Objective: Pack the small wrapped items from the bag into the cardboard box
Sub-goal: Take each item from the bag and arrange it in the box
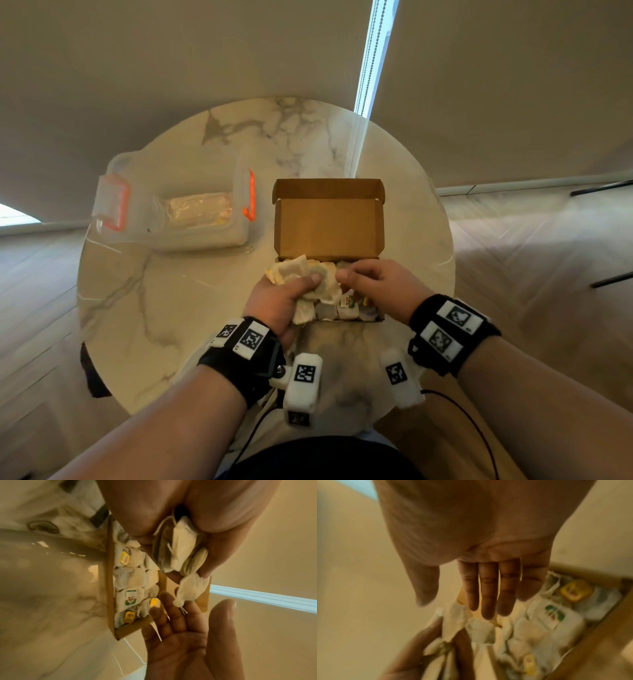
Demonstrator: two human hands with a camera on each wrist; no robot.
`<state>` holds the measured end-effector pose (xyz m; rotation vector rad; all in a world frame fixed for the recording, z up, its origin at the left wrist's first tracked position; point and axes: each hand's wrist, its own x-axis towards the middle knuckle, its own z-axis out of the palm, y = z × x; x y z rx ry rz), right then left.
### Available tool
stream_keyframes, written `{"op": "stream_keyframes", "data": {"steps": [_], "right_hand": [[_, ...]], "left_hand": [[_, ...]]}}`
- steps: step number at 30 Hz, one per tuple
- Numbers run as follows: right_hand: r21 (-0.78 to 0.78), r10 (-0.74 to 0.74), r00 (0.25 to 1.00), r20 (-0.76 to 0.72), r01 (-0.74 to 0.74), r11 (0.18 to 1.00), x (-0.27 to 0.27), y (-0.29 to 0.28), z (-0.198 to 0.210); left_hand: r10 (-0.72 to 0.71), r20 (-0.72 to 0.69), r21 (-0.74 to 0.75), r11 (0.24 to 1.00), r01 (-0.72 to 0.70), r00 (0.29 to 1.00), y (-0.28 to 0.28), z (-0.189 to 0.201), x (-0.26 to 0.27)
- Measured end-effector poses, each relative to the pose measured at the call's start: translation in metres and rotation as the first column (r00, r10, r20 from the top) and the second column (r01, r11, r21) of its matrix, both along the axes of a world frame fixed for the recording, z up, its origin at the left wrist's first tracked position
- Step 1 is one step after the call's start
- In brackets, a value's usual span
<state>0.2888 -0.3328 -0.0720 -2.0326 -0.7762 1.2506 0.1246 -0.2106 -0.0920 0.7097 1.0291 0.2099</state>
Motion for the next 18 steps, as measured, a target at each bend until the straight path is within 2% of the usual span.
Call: {"op": "stream_keyframes", "data": {"steps": [2,6,9,11,14,16,18], "right_hand": [[0.059,-0.072,0.985,-0.154,0.082,0.995,-0.005,0.001,0.004],[0.169,-0.193,0.964,-0.183,0.224,0.96,-0.007,-0.002,0.002],[0.225,-0.35,0.902,-0.255,0.407,0.885,-0.006,-0.01,-0.002],[0.215,-0.442,0.872,-0.21,0.483,0.849,-0.004,-0.017,-0.01],[0.113,-0.52,0.843,-0.138,0.535,0.837,-0.001,-0.023,-0.028],[0.067,-0.508,0.858,-0.084,0.513,0.856,-0.002,-0.02,-0.036],[0.036,-0.456,0.889,0.034,0.455,0.89,-0.004,-0.012,-0.04]], "left_hand": [[0.001,0.017,0.026,1.0,-0.002,1.0,0.001,0.006,0.004],[0.002,0.025,0.06,0.998,-0.003,1.0,0.002,0.007,0.005],[0.034,-0.017,0.093,0.995,-0.033,0.999,0.006,-0.001,0.002],[0.027,-0.066,0.129,0.992,-0.019,0.997,0.008,-0.01,-0.002],[-0.046,-0.114,0.153,0.986,0.063,0.992,0.006,-0.018,-0.012],[-0.08,-0.146,0.152,0.983,0.102,0.986,0.005,-0.022,-0.018],[-0.08,-0.172,0.126,0.987,0.102,0.982,0.006,-0.025,-0.024]]}}
